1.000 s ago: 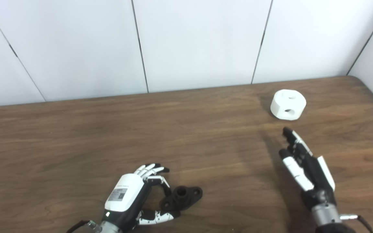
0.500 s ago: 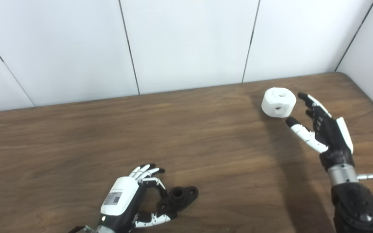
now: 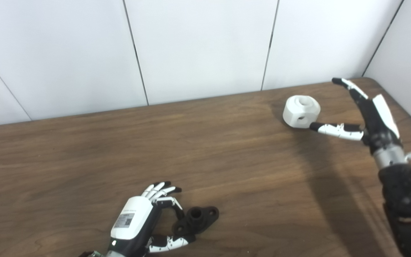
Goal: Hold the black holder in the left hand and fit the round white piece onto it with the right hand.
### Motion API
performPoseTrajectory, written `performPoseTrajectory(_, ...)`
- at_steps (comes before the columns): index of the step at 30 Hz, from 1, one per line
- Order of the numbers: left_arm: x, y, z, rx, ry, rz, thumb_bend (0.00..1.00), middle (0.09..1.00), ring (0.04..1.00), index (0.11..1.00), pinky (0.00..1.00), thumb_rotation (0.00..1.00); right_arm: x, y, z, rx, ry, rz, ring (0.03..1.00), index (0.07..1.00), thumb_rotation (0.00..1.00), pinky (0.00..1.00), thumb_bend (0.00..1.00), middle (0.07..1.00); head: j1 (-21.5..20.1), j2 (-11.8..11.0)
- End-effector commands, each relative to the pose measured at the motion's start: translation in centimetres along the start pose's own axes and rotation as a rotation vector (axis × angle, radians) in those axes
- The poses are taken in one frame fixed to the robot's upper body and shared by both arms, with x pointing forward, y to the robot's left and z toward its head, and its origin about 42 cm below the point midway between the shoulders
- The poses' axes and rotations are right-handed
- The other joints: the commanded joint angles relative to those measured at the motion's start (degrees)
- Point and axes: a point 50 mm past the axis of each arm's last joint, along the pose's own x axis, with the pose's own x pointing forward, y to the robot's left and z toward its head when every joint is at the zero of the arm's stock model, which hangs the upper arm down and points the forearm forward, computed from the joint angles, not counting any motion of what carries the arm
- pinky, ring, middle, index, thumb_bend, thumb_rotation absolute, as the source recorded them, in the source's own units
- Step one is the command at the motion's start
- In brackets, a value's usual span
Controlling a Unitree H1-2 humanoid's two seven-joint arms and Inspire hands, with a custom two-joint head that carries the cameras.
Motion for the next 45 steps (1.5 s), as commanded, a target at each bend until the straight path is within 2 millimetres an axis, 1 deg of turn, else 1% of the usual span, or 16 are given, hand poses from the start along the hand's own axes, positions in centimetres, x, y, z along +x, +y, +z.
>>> performPoseTrajectory(1, -1.5, -3.3, -0.2, 0.013, 0.046, -0.187, 0.51, 0.842, 0.935, 0.487, 0.97, 0.06, 2.0, -2.1, 1.3, -0.086, -0.053, -0.004, 0.987, 0.863, 0.25, 1.0, 0.82, 0.941, -0.01, 0.1)
performPoseTrajectory(5, -1.5, -3.3, -0.2, 0.02, 0.04, -0.18, 0.51, 0.839, 0.93, 0.488, 0.96, 0.06, 4.1, -3.4, 1.3, -0.173, -0.047, 0.044, 0.981, 0.857, 0.21, 0.98, 0.85, 0.938, -0.03, 0.07)
performPoseTrajectory(10, -1.5, -3.4, -0.2, 0.024, 0.044, -0.186, 0.51, 0.84, 0.93, 0.488, 0.96, 0.06, 6.7, -4.0, 0.7, -0.255, -0.035, 0.105, 0.962, 0.833, 0.18, 0.95, 0.89, 0.906, -0.48, -0.12)
performPoseTrajectory(12, -1.6, -3.5, -0.3, 0.024, 0.047, -0.187, 0.51, 0.841, 0.931, 0.489, 0.96, 0.06, 7.5, -4.0, 0.7, -0.28, -0.022, 0.125, 0.953, 0.835, 0.17, 0.94, 0.91, 0.9, -0.55, -0.3)
performPoseTrajectory(18, -1.6, -3.4, -0.3, 0.028, 0.057, -0.189, 0.51, 0.842, 0.935, 0.489, 0.97, 0.06, 10.0, -3.6, 0.5, -0.323, 0.014, 0.17, 0.949, 0.843, 0.17, 0.92, 0.93, 0.901, -0.18, -0.31)
performPoseTrajectory(23, -1.6, -3.4, -0.4, 0.027, 0.062, -0.189, 0.51, 0.842, 0.932, 0.488, 0.97, 0.06, 12.0, -2.8, 0.4, -0.356, 0.037, 0.215, 0.944, 0.848, 0.17, 0.9, 0.93, 0.906, 0.73, -0.26)
performPoseTrajectory(28, -1.7, -3.5, -0.4, 0.027, 0.061, -0.183, 0.51, 0.838, 0.926, 0.489, 0.96, 0.06, 13.4, -1.7, 0.6, -0.378, 0.027, 0.246, 0.931, 0.843, 0.19, 0.89, 0.95, 0.9, 0.98, -0.34)
performPoseTrajectory(33, -1.8, -3.5, -0.3, 0.028, 0.062, -0.181, 0.51, 0.836, 0.926, 0.489, 0.96, 0.06, 14.5, -0.6, 1.1, -0.393, 0.044, 0.274, 0.941, 0.845, 0.2, 0.89, 0.95, 0.907, 0.92, 0.05)
performPoseTrajectory(39, -1.8, -3.4, -0.1, 0.029, 0.064, -0.177, 0.51, 0.835, 0.922, 0.488, 0.95, 0.06, 15.2, -0.1, 1.3, -0.44, 0.067, 0.332, 0.959, 0.842, 0.24, 0.91, 0.93, 0.918, 1.22, 0.39)
performPoseTrajectory(42, -1.8, -3.4, -0.1, 0.025, 0.065, -0.18, 0.51, 0.837, 0.924, 0.488, 0.95, 0.06, 15.5, -0.1, 1.2, -0.452, 0.085, 0.357, 0.962, 0.838, 0.23, 0.91, 0.93, 0.922, 1.22, 0.39)
performPoseTrajectory(45, -1.8, -3.3, -0.1, 0.025, 0.067, -0.181, 0.51, 0.839, 0.925, 0.489, 0.96, 0.06, 15.5, -0.2, 1.3, -0.451, 0.098, 0.369, 0.959, 0.829, 0.2, 0.91, 0.93, 0.923, 1.24, 1.05)
